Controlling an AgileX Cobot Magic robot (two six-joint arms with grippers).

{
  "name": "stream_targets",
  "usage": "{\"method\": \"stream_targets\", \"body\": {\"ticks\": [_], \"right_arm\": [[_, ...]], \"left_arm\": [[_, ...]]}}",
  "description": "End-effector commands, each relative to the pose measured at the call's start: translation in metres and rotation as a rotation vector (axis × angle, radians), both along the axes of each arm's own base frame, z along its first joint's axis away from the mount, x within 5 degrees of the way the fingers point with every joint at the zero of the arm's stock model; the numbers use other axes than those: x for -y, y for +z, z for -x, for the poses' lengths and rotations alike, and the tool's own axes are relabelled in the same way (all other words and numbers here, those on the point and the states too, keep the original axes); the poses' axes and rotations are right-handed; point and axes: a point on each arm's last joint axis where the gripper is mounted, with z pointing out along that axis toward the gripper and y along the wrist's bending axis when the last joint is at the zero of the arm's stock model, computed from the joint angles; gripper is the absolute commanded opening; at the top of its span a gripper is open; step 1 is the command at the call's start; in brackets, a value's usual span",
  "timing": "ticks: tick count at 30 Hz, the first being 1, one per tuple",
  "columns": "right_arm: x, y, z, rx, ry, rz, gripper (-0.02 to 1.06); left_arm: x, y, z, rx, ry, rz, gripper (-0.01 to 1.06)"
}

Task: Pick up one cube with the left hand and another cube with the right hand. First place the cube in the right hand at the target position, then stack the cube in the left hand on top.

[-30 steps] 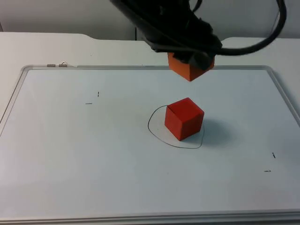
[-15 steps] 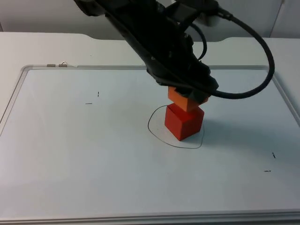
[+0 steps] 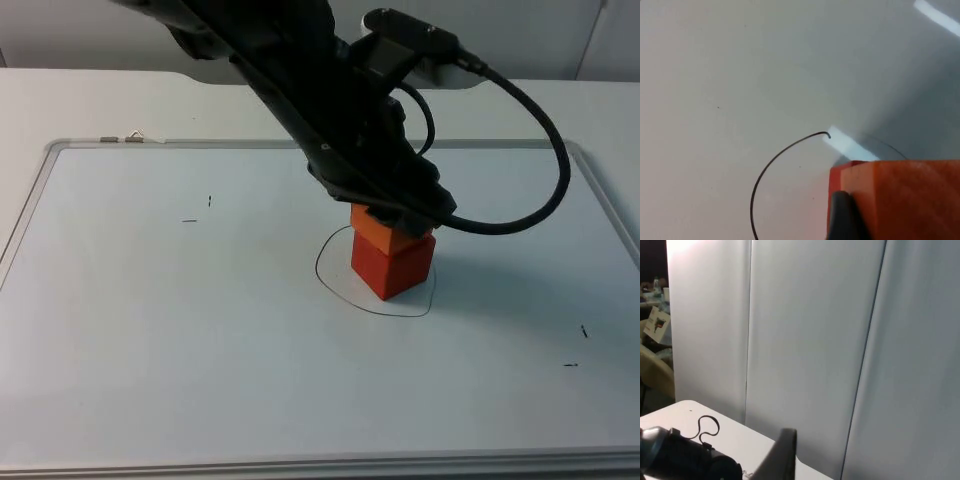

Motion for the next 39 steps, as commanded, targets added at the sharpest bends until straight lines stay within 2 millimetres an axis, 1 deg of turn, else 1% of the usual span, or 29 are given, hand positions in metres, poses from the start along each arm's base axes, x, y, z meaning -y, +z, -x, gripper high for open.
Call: {"method": "stream_targets", "body": {"ticks": [1,9,11,12,13,14,18,19,22,23,24,25,27,28,29,30,32,33,35,38,39], "right_arm": [[0.0,-0.001,0.0,0.003,-0.001,0.005,0.92],[0.0,-0.001,0.0,0.001,-0.001,0.006,0.92],[0.0,-0.001,0.0,0.001,-0.001,0.006,0.92],[0.0,-0.001,0.0,0.001,-0.001,0.006,0.92],[0.0,-0.001,0.0,0.001,-0.001,0.006,0.92],[0.0,-0.001,0.0,0.001,-0.001,0.006,0.92],[0.0,-0.001,0.0,0.001,-0.001,0.006,0.92],[0.0,-0.001,0.0,0.001,-0.001,0.006,0.92],[0.0,-0.001,0.0,0.001,-0.001,0.006,0.92],[0.0,-0.001,0.0,0.001,-0.001,0.006,0.92],[0.0,-0.001,0.0,0.001,-0.001,0.006,0.92],[0.0,-0.001,0.0,0.001,-0.001,0.006,0.92],[0.0,-0.001,0.0,0.001,-0.001,0.006,0.92],[0.0,-0.001,0.0,0.001,-0.001,0.006,0.92],[0.0,-0.001,0.0,0.001,-0.001,0.006,0.92],[0.0,-0.001,0.0,0.001,-0.001,0.006,0.92],[0.0,-0.001,0.0,-0.001,-0.001,0.007,0.92],[0.0,-0.001,0.0,-0.001,-0.001,0.007,0.92],[0.0,-0.001,0.0,-0.001,-0.001,0.007,0.92],[0.0,-0.001,0.0,-0.001,-0.001,0.007,0.92],[0.0,-0.001,0.0,-0.001,-0.001,0.007,0.92]], "left_arm": [[0.003,0.004,-0.001,0.014,0.001,0.013,0.0],[0.004,-0.006,-0.001,-0.003,-0.005,-0.001,0.0],[0.004,-0.009,-0.001,-0.01,-0.005,-0.005,0.02],[0.004,-0.009,-0.001,-0.01,-0.005,-0.005,0.06],[0.004,-0.009,-0.001,-0.01,-0.005,-0.005,0.12],[0.004,-0.009,-0.001,-0.01,-0.005,-0.005,0.12],[0.004,-0.009,-0.001,-0.01,-0.005,-0.005,0.45],[0.004,-0.009,-0.001,-0.01,-0.005,-0.005,0.45],[0.004,-0.008,-0.001,-0.01,-0.006,-0.005,0.68],[0.003,-0.007,0.0,-0.013,-0.009,-0.005,0.73],[0.003,-0.007,0.0,-0.013,-0.009,-0.005,0.73],[0.003,-0.006,0.001,-0.02,-0.013,-0.007,0.75],[0.003,0.001,0.002,-0.015,-0.016,0.0,0.76],[0.003,0.001,0.002,-0.015,-0.016,0.0,0.76],[0.002,0.008,0.002,-0.001,-0.019,0.006,0.76],[0.002,0.012,0.002,0.006,-0.019,0.011,0.76],[0.001,0.031,0.004,0.036,-0.021,0.034,0.76],[0.001,0.031,0.004,0.036,-0.021,0.034,0.76],[-0.001,0.051,0.008,0.064,-0.029,0.054,0.76],[-0.008,0.093,0.018,0.111,-0.046,0.096,0.76],[-0.008,0.093,0.018,0.111,-0.046,0.096,0.76]]}}
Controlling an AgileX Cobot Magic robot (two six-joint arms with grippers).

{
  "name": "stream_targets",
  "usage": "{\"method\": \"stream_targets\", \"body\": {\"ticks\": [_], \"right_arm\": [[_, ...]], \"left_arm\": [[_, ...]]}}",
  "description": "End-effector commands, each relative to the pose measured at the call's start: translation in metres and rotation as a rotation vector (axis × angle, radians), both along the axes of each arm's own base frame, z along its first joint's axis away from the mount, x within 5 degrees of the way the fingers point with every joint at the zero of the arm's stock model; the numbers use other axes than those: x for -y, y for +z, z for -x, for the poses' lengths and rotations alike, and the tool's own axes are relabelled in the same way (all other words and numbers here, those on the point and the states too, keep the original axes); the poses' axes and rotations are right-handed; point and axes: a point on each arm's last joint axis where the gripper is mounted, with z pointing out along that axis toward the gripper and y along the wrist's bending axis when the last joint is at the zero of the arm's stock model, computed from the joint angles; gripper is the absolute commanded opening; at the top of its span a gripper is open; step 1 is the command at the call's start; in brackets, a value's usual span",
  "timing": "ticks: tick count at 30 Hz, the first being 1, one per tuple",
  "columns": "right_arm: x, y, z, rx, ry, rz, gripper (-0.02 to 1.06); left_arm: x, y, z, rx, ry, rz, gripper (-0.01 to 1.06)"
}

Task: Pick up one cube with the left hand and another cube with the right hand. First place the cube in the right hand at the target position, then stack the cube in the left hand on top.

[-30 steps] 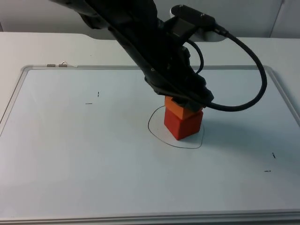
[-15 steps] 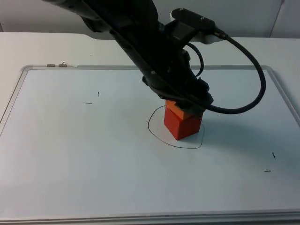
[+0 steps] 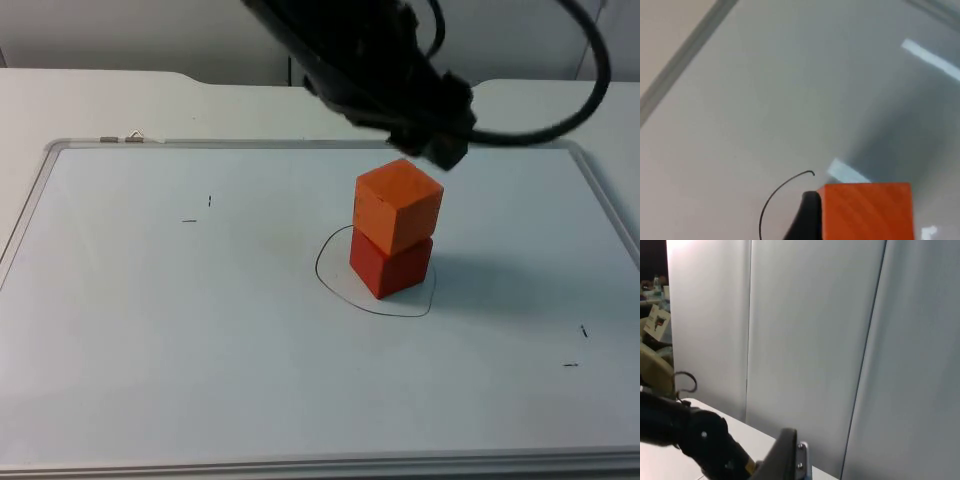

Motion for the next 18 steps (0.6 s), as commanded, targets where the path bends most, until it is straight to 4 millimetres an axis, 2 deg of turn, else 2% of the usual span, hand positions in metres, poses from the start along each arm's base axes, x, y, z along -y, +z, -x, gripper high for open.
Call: {"method": "stream_targets", "body": {"ticks": [1,3,4,5,6,7,8,9,10,12,15,17,18], "right_arm": [[0.0,0.0,0.0,0.006,-0.001,0.003,0.92],[0.0,0.0,0.0,0.006,-0.001,0.003,0.92],[0.0,0.0,0.0,0.006,-0.001,0.003,0.92],[0.0,0.0,0.0,0.006,-0.001,0.003,0.92],[0.0,0.0,0.0,0.006,-0.001,0.003,0.92],[0.0,-0.001,0.0,0.003,-0.001,0.005,0.92],[0.0,-0.001,0.0,0.001,-0.001,0.006,0.92],[0.0,-0.001,0.0,0.001,-0.001,0.006,0.92],[0.0,-0.001,0.0,0.001,-0.001,0.006,0.92],[0.0,-0.001,0.0,0.002,-0.002,0.007,0.92],[0.0,-0.001,0.0,-0.004,-0.003,0.013,0.92],[0.001,-0.002,0.0,-0.008,-0.003,0.016,0.92],[0.001,-0.002,0.0,-0.01,-0.003,0.017,0.92]], "left_arm": [[-0.005,0.035,0.012,0.035,-0.019,0.036,0.76],[-0.013,0.071,0.026,0.077,-0.037,0.073,0.76],[-0.013,0.071,0.026,0.077,-0.037,0.073,0.76],[-0.018,0.085,0.032,0.095,-0.044,0.088,0.76],[-0.027,0.113,0.046,0.137,-0.057,0.115,0.76],[-0.034,0.13,0.055,0.165,-0.064,0.134,0.76],[-0.037,0.139,0.06,0.18,-0.068,0.143,0.76],[-0.047,0.159,0.073,0.223,-0.076,0.158,0.76],[-0.047,0.159,0.073,0.223,-0.076,0.158,0.76],[-0.061,0.184,0.093,0.272,-0.092,0.175,0.76],[-0.08,0.211,0.12,0.308,-0.119,0.195,0.76],[-0.083,0.214,0.124,0.311,-0.125,0.192,0.76],[-0.091,0.221,0.135,0.322,-0.142,0.176,0.76]]}}
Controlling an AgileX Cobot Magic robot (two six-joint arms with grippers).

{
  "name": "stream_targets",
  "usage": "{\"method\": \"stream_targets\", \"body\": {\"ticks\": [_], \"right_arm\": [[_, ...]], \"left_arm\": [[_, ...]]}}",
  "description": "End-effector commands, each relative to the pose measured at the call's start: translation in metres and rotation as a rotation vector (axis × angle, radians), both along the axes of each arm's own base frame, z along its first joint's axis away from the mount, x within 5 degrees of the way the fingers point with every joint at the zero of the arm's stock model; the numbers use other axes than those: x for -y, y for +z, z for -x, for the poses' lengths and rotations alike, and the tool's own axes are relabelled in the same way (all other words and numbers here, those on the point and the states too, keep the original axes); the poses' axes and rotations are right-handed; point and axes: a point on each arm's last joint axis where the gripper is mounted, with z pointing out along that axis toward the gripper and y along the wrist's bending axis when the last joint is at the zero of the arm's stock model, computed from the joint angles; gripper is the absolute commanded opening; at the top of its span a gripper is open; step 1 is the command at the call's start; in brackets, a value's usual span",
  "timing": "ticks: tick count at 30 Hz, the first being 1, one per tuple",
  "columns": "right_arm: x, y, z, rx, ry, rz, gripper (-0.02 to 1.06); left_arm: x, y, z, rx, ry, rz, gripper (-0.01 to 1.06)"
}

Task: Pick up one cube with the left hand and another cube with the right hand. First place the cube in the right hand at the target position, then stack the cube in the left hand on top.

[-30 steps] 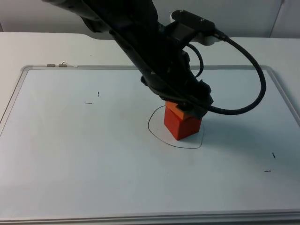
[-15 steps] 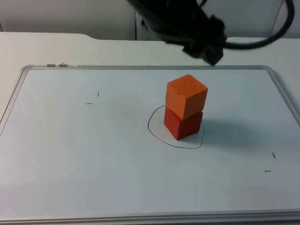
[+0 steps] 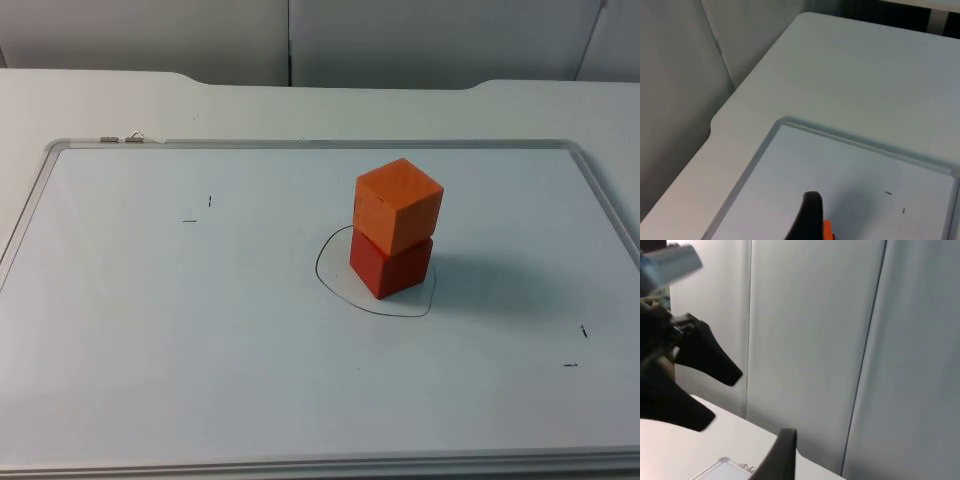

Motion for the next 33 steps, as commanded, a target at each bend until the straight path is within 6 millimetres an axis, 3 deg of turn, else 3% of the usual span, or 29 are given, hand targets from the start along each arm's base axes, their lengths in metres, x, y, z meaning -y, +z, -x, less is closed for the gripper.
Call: {"method": "stream_targets", "body": {"ticks": [1,6,13,19,24,33], "right_arm": [[0.0,-0.001,0.0,0.0,-0.003,0.013,0.92],[0.001,-0.003,0.0,-0.014,-0.003,0.021,0.92],[0.001,-0.003,0.0,-0.021,-0.004,0.026,0.92],[0.001,-0.004,0.0,-0.024,-0.004,0.028,0.92],[0.001,-0.004,0.0,-0.024,-0.004,0.028,0.92],[0.001,-0.004,0.0,-0.025,-0.003,0.026,0.92]], "left_arm": [[-0.01,0.007,0.016,-0.001,-0.028,-0.036,0.76],[-0.028,0.013,0.042,-0.039,-0.077,-0.111,0.76],[-0.036,0.009,0.055,-0.119,-0.082,-0.147,0.76],[-0.054,-0.013,0.071,-0.073,0.009,-0.083,0.76],[-0.078,-0.032,0.098,-0.039,0.074,0.007,0.76],[-0.13,-0.076,0.167,-0.011,0.117,0.113,0.76]]}}
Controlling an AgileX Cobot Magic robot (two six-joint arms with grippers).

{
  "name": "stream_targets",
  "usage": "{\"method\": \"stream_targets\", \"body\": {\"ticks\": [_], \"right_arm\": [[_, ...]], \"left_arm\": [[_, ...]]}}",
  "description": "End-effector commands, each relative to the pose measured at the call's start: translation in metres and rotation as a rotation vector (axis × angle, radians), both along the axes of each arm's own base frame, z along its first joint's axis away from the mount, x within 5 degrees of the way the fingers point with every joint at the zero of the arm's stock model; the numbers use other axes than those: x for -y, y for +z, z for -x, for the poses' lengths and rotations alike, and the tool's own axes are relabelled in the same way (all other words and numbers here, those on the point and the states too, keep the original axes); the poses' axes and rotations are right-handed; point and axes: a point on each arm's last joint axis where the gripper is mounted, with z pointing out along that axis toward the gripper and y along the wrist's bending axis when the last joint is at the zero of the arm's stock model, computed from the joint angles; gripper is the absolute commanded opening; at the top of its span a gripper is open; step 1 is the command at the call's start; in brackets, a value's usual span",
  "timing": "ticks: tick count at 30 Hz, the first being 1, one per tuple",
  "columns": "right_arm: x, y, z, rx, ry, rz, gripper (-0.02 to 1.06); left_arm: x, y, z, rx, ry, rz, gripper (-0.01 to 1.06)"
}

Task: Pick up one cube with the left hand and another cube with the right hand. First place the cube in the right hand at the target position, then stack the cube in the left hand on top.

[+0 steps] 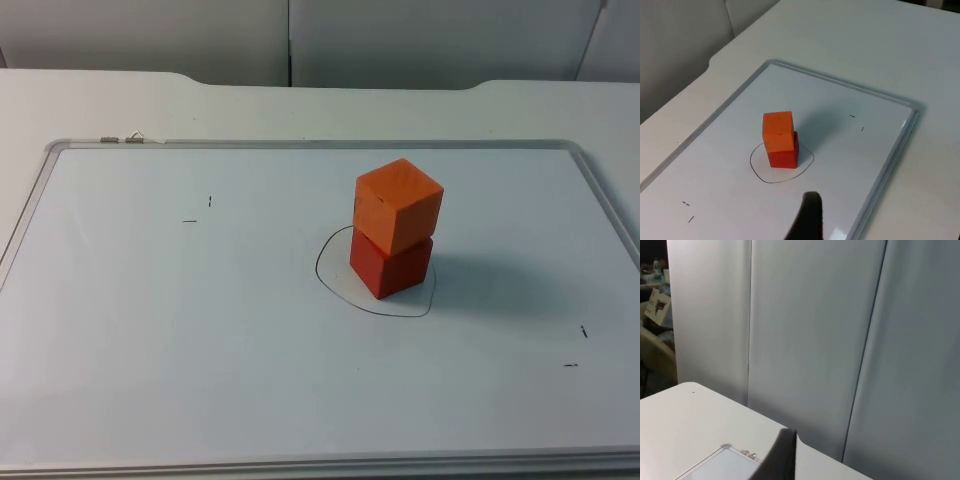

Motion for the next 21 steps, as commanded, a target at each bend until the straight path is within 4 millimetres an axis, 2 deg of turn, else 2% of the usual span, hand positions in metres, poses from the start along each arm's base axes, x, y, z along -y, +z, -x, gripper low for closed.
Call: {"method": "stream_targets", "body": {"ticks": [1,4,9,15,21], "right_arm": [[0.0,-0.001,0.0,0.004,-0.002,0.008,0.92],[0.0,-0.001,0.0,0.004,-0.002,0.008,0.92],[0.0,-0.001,0.0,0.004,-0.002,0.008,0.92],[0.0,-0.001,0.0,0.004,-0.002,0.008,0.92],[0.0,-0.001,0.0,0.005,-0.003,0.009,0.92]], "left_arm": [[-0.011,-0.008,0.014,0.014,0.013,0.043,0.76],[-0.028,-0.026,0.035,0.014,0.05,0.092,0.76],[-0.049,-0.046,0.055,0.002,0.131,0.136,0.76],[-0.076,-0.058,0.08,0.03,0.223,0.207,0.76],[-0.083,-0.064,0.081,0.01,0.275,0.174,0.76]]}}
